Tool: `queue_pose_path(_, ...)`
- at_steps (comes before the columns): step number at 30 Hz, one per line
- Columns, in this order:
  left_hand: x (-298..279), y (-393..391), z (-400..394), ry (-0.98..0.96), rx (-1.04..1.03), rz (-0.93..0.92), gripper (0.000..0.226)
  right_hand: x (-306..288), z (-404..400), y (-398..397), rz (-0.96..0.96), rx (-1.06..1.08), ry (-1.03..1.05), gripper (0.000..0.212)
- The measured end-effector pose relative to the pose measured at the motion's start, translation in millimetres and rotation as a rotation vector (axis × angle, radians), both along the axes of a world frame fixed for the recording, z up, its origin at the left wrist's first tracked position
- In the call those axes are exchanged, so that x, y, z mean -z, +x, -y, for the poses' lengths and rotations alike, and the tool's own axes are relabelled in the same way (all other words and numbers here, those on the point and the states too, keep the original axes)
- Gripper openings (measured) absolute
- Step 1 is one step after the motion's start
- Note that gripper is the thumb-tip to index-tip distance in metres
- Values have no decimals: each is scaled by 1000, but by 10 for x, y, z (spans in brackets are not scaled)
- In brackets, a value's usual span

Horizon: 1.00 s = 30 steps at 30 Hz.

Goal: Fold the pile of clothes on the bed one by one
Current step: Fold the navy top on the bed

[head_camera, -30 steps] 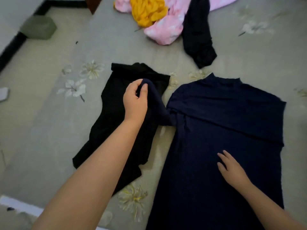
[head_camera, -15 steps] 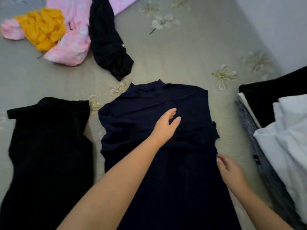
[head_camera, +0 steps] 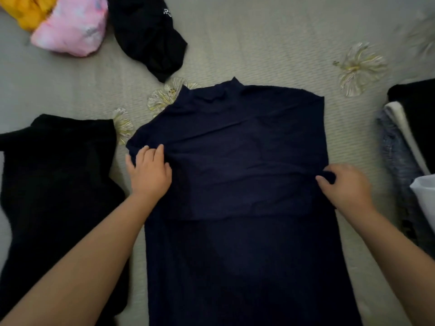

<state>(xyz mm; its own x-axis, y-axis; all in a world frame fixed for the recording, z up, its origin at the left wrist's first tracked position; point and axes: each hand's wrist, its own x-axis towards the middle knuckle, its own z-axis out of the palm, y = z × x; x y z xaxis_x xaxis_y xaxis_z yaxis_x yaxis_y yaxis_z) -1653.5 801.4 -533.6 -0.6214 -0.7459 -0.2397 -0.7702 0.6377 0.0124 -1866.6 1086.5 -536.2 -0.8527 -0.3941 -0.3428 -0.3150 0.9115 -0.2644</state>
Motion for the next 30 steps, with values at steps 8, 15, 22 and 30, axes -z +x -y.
queue_pose_path(8,-394,203,342,385,210,-284,48,-347,133,-142,381,134,-516,29)
queue_pose_path(15,-351,88,783,51,184,35,37,-297,660,-449,313,291,-421,26)
queue_pose_path(22,84,-78,768,-211,86,194,32,-116,1120,-732,54,187,-121,19)
queue_pose_path(30,136,-11,137,-219,197,-290,36,13,975,-584,-100,250,-29,39)
